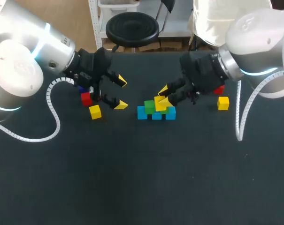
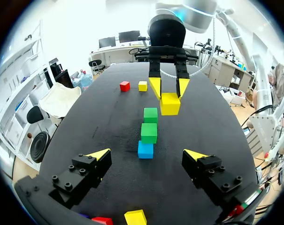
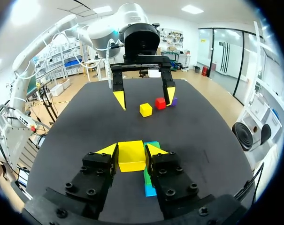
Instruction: Place the blue cubes, place green cubes on the blue cubes, place the yellow cubes on the green cubes, then place the red cubes on the yellow cubes, and place purple cube on the red cubes.
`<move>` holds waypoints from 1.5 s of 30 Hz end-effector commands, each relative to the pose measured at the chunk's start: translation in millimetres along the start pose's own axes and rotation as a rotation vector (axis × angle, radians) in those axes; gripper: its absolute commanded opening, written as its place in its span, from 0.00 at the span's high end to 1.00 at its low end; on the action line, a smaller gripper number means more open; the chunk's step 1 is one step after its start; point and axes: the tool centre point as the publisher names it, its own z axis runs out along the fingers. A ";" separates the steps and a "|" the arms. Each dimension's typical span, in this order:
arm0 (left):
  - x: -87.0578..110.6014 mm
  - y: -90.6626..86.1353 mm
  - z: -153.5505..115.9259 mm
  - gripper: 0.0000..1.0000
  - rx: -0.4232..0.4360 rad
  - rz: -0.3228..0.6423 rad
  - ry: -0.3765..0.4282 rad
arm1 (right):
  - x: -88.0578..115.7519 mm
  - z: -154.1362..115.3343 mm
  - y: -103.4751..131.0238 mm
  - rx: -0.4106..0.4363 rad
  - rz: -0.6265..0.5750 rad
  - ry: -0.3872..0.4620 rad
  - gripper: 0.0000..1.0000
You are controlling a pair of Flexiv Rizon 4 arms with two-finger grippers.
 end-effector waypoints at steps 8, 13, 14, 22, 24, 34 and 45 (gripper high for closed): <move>1.7 -0.8 -0.3 0.00 -0.002 0.004 -0.006 | -0.9 3.6 -2.3 0.021 0.017 0.017 1.00; 1.7 -0.8 -0.3 0.00 -0.002 0.004 -0.006 | 2.6 5.0 -5.9 0.038 0.030 0.025 1.00; 1.7 -0.8 -0.3 0.00 -0.002 0.004 -0.006 | 2.7 5.0 -6.1 0.040 0.026 0.025 1.00; 1.7 -0.8 -0.3 0.00 -0.002 0.004 -0.006 | 2.7 4.8 -3.6 0.089 0.021 0.042 1.00; 1.7 -0.8 -0.3 0.00 -0.002 0.004 -0.006 | 2.8 4.9 -3.3 0.097 0.016 0.043 1.00; 1.7 -0.8 -0.3 0.00 -0.002 0.004 -0.006 | 4.6 8.8 -4.4 0.095 0.013 0.024 1.00; 1.7 -0.8 -0.3 0.00 -0.002 0.004 -0.006 | 9.2 6.2 -11.9 0.080 -0.014 -0.005 1.00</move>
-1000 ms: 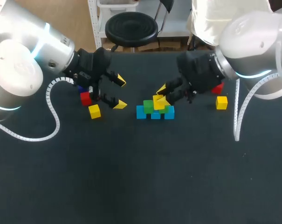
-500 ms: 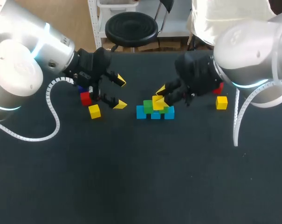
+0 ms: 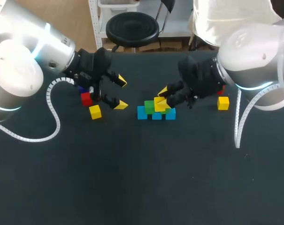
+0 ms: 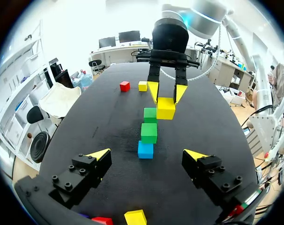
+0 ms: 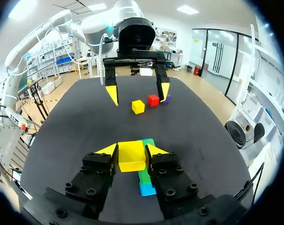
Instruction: Place the blue cubes, place green cubes on the blue cubes, place the yellow cubes on the green cubes, then place the red cubes on the yellow cubes, and place purple cube on the red cubes.
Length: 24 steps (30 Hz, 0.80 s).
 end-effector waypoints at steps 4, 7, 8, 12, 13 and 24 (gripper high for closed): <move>1.7 -0.8 -0.3 0.00 -0.002 0.004 -0.006 | 0.8 1.8 -9.2 -0.012 -0.021 -0.018 1.00; 1.7 -0.8 -0.3 0.00 -0.002 0.004 -0.006 | 2.4 3.0 -12.7 -0.018 -0.023 -0.033 1.00; 1.7 -0.8 -0.3 0.00 -0.002 0.004 -0.006 | 2.2 3.2 -13.3 -0.017 -0.023 -0.034 1.00; 1.7 -0.8 -0.3 0.00 -0.002 0.004 -0.006 | -0.1 3.1 -13.6 -0.018 -0.029 -0.033 1.00; 1.7 -0.8 -0.3 0.00 -0.002 0.004 -0.006 | -0.1 3.0 -13.5 -0.017 -0.030 -0.033 1.00; 1.7 -0.8 -0.3 0.00 -0.002 0.004 -0.006 | 2.5 5.8 -14.0 -0.016 -0.017 -0.036 1.00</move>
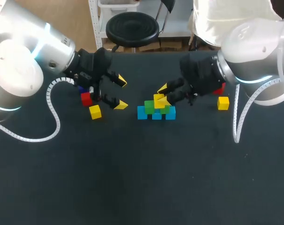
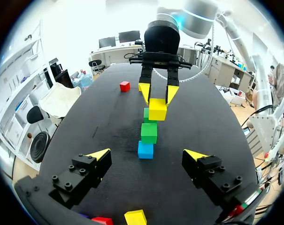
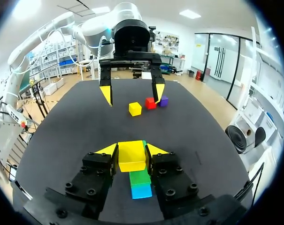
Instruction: Place the blue cubes, place green cubes on the blue cubes, place the yellow cubes on the green cubes, then place the red cubes on the yellow cubes, and place purple cube on the red cubes.
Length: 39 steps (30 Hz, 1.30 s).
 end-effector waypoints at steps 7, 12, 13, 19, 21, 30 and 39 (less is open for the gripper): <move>1.7 -0.8 -0.3 0.00 -0.002 0.004 -0.006 | 3.3 4.1 -2.7 -0.008 0.006 -0.006 1.00; 1.7 -0.8 -0.3 0.00 -0.002 0.004 -0.006 | 2.2 3.8 -5.6 -0.011 0.004 -0.002 1.00; 1.7 -0.8 -0.3 0.00 -0.002 0.004 -0.006 | 2.0 3.6 -6.3 -0.012 0.003 0.000 1.00; 1.7 -0.8 -0.3 0.00 -0.002 0.004 -0.006 | 2.1 3.5 -9.7 -0.013 -0.002 0.000 1.00; 1.7 -0.8 -0.3 0.00 -0.002 0.004 -0.006 | 1.5 3.7 -10.7 -0.014 -0.003 -0.001 1.00; 1.7 -0.8 -0.3 0.00 -0.002 0.004 -0.006 | -1.0 5.3 -12.6 -0.014 -0.001 -0.001 1.00; 1.7 -0.8 -0.3 0.00 -0.002 0.004 -0.006 | 1.8 6.6 -8.9 -0.016 0.010 0.004 1.00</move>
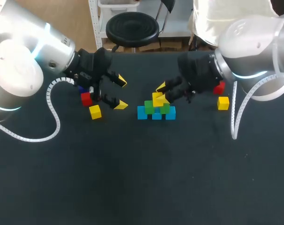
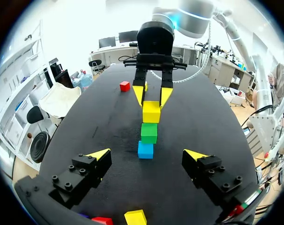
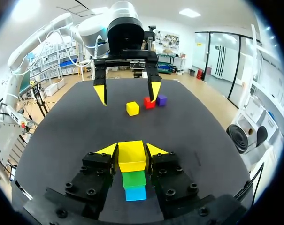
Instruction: Place the blue cubes, place green cubes on the blue cubes, place the yellow cubes on the green cubes, then place the red cubes on the yellow cubes, and place purple cube on the red cubes.
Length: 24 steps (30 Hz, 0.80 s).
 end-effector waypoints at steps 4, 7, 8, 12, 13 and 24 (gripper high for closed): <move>1.7 -0.8 -0.3 0.00 -0.002 0.004 -0.006 | 1.5 1.6 0.8 -0.001 0.005 0.001 1.00; 1.7 -0.8 -0.3 0.00 -0.002 0.004 -0.006 | 1.7 1.8 0.1 -0.002 0.005 0.001 1.00; 1.7 -0.8 -0.3 0.00 -0.002 0.004 -0.006 | 1.8 2.0 -0.5 -0.003 0.004 0.002 1.00; 1.7 -0.8 -0.3 0.00 -0.002 0.004 -0.006 | 2.5 3.1 -2.7 -0.006 0.003 0.003 1.00; 1.7 -0.8 -0.3 0.00 -0.002 0.004 -0.006 | 2.7 3.3 -3.0 -0.007 0.003 0.002 1.00; 1.7 -0.8 -0.3 0.00 -0.002 0.004 -0.006 | 4.2 4.7 -4.1 -0.010 0.007 0.002 1.00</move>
